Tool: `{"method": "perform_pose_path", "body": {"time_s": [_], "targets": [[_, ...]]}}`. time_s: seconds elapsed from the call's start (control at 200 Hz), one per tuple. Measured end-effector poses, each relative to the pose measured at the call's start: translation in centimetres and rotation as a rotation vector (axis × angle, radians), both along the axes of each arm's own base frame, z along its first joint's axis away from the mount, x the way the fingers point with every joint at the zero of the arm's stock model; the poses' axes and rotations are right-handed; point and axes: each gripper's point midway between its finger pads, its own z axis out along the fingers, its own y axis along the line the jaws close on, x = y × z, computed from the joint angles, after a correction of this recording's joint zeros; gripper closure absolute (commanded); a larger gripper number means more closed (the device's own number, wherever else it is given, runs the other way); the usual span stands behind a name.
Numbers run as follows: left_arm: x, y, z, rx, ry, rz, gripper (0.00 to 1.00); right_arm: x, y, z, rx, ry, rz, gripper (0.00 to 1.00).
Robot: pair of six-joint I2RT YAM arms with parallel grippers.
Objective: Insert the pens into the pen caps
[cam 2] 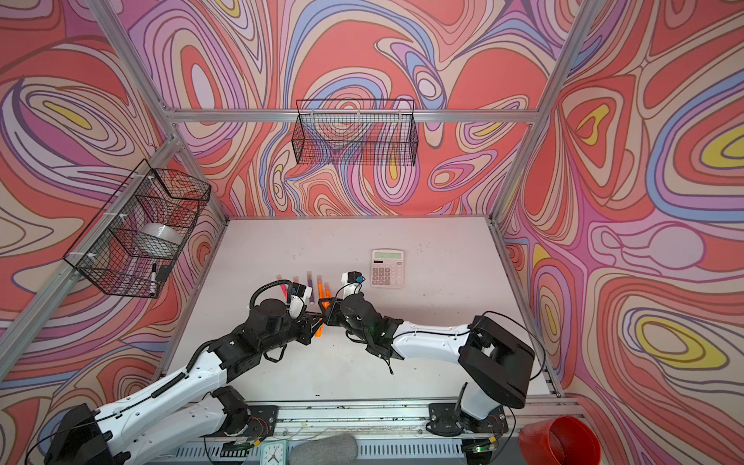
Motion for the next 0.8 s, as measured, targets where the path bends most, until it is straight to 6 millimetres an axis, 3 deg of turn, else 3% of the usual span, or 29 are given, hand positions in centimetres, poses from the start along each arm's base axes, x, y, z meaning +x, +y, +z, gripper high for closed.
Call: {"method": "perform_pose_path", "body": {"time_s": [0.105,0.305,0.596,0.801], "targets": [[0.03,-0.01,0.05,-0.001,-0.003,0.000,0.71,0.01,-0.03,-0.03,0.001,0.004,-0.003,1.00],[0.02,-0.09,0.07,-0.004,-0.006,-0.004,0.49,-0.26,0.18,-0.02,0.000,0.004,0.004,1.00],[0.11,-0.15,-0.57,0.007,0.006,-0.004,0.53,-0.56,0.47,0.20,0.007,-0.002,0.012,1.00],[0.43,-0.40,-0.64,0.001,-0.001,-0.003,0.67,-0.66,0.76,0.76,0.030,-0.012,0.016,1.00]]}}
